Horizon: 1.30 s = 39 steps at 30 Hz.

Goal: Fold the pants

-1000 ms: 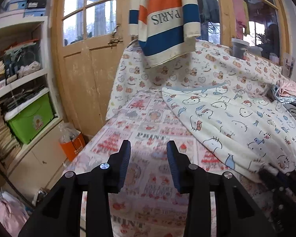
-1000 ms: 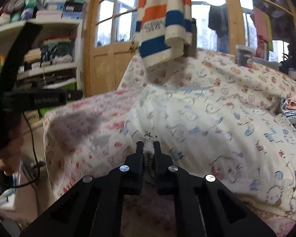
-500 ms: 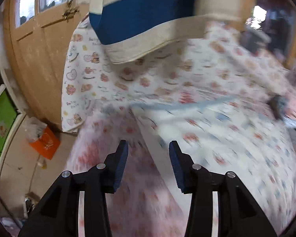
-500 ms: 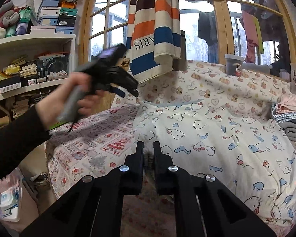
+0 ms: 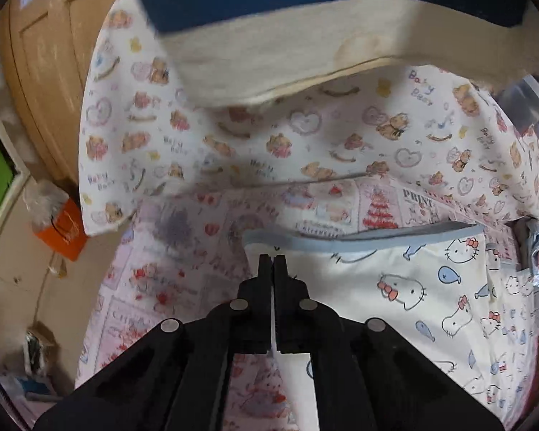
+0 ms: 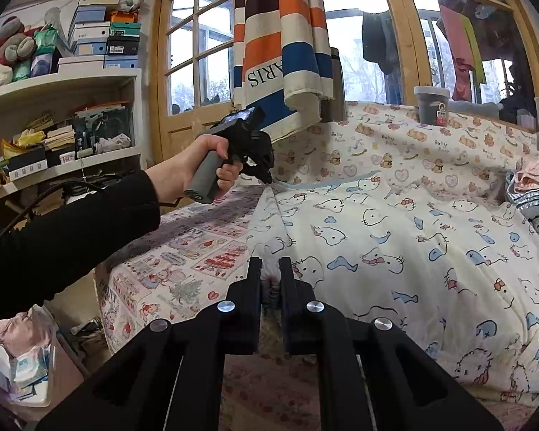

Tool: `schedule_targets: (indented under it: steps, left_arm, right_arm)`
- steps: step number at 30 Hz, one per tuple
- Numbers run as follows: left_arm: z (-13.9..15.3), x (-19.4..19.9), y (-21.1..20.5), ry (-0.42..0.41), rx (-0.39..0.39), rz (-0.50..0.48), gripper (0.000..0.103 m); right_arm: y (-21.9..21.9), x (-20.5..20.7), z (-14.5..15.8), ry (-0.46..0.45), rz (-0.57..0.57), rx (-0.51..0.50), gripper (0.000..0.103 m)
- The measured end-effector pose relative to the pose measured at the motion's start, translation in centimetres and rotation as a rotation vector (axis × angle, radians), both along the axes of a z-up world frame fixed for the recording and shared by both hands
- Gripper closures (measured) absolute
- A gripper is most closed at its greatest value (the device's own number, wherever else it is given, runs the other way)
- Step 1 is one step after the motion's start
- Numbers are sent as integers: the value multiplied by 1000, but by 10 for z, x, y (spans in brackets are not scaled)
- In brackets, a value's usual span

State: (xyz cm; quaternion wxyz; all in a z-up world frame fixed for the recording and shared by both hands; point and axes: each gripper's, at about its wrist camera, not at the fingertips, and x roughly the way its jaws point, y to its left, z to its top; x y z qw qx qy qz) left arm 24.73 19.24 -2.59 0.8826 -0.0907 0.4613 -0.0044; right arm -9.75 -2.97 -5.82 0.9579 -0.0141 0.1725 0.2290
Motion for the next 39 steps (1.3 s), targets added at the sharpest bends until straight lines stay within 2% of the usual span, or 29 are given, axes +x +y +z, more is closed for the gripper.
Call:
schedule_targets:
  steps: [5, 10, 13, 20, 29, 32, 39]
  left_arm:
    - [24, -1, -17, -62, 46, -32, 103]
    - [58, -3, -49, -132, 48, -80, 103]
    - [79, -5, -81, -178, 72, -129, 103]
    - [108, -2, -169, -218, 80, -219, 103]
    - [107, 5, -297, -213, 62, -347, 103]
    - [99, 3, -344, -210, 91, -402, 103]
    - [76, -2, -434, -168, 100, -487, 103]
  right_arm:
    - [-7, -5, 6, -34, -10, 22, 94]
    - [-19, -12, 10, -52, -33, 65, 94]
    - [-28, -23, 13, -88, -65, 62, 94]
    - [-56, -44, 17, -135, -135, 62, 94]
    - [-117, -59, 16, -183, -292, 64, 94]
    - [-135, -65, 13, -193, -333, 59, 94]
    - [-168, -70, 5, -175, -400, 70, 94]
